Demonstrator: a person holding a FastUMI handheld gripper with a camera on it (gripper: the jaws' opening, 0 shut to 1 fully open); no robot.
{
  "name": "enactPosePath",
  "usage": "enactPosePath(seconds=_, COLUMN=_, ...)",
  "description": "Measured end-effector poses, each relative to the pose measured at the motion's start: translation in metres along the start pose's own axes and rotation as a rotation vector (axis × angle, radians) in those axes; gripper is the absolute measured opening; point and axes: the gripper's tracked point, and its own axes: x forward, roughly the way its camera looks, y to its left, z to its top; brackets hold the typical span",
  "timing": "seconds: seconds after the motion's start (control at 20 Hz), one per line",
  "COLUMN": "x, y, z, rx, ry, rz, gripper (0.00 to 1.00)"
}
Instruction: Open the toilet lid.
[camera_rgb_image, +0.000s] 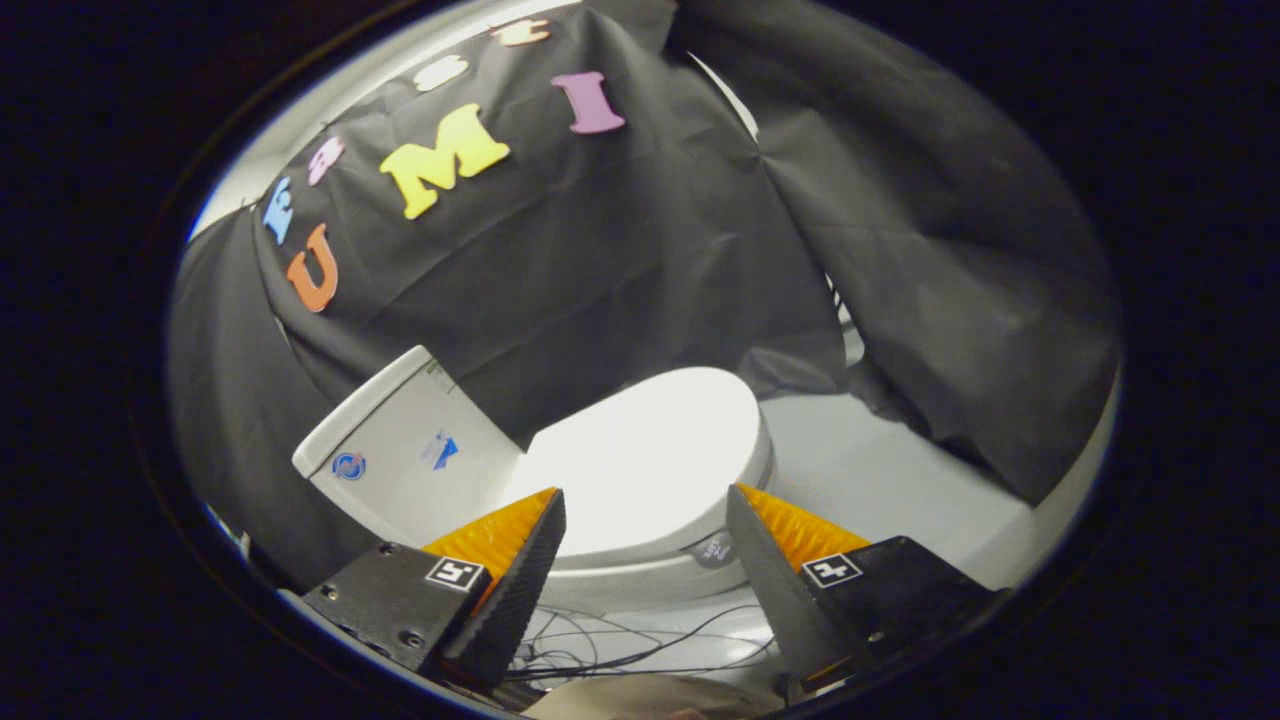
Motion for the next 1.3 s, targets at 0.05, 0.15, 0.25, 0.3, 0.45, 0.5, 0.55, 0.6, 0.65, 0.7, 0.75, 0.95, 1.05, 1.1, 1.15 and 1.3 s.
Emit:
enactPosePath(seconds=0.05, x=0.005, y=-0.003, z=-0.004, rx=0.034, ry=0.030, rz=-0.002, gripper=1.00)
enactPosePath(seconds=0.15, x=0.017, y=-0.008, z=-0.015, rx=0.102, ry=0.092, rz=-0.006, gripper=1.00)
enactPosePath(seconds=0.25, x=0.025, y=-0.011, z=-0.026, rx=0.160, ry=0.143, rz=-0.013, gripper=1.00)
enactPosePath(seconds=0.3, x=0.032, y=-0.017, z=-0.034, rx=0.179, ry=0.171, rz=-0.023, gripper=1.00)
enactPosePath(seconds=0.45, x=0.047, y=-0.031, z=-0.051, rx=0.231, ry=0.232, rz=-0.051, gripper=1.00)
enactPosePath(seconds=0.5, x=0.049, y=-0.036, z=-0.057, rx=0.246, ry=0.244, rz=-0.058, gripper=0.99)
enactPosePath(seconds=0.55, x=0.051, y=-0.041, z=-0.064, rx=0.262, ry=0.254, rz=-0.068, gripper=0.99)
enactPosePath(seconds=0.6, x=0.053, y=-0.045, z=-0.072, rx=0.270, ry=0.282, rz=-0.080, gripper=0.99)
enactPosePath(seconds=0.65, x=0.054, y=-0.047, z=-0.077, rx=0.272, ry=0.303, rz=-0.083, gripper=0.99)
enactPosePath(seconds=0.7, x=0.057, y=-0.046, z=-0.079, rx=0.271, ry=0.306, rz=-0.082, gripper=0.99)
enactPosePath(seconds=0.75, x=0.061, y=-0.048, z=-0.077, rx=0.266, ry=0.303, rz=-0.086, gripper=0.99)
enactPosePath(seconds=0.95, x=0.065, y=-0.067, z=-0.092, rx=0.285, ry=0.343, rz=-0.142, gripper=0.94)
enactPosePath(seconds=1.05, x=0.068, y=-0.069, z=-0.095, rx=0.321, ry=0.359, rz=-0.138, gripper=0.89)
enactPosePath(seconds=1.1, x=0.071, y=-0.069, z=-0.093, rx=0.341, ry=0.354, rz=-0.137, gripper=0.88)
enactPosePath(seconds=1.15, x=0.072, y=-0.071, z=-0.089, rx=0.364, ry=0.345, rz=-0.135, gripper=0.88)
enactPosePath(seconds=1.3, x=0.082, y=-0.074, z=-0.090, rx=0.419, ry=0.347, rz=-0.131, gripper=0.87)
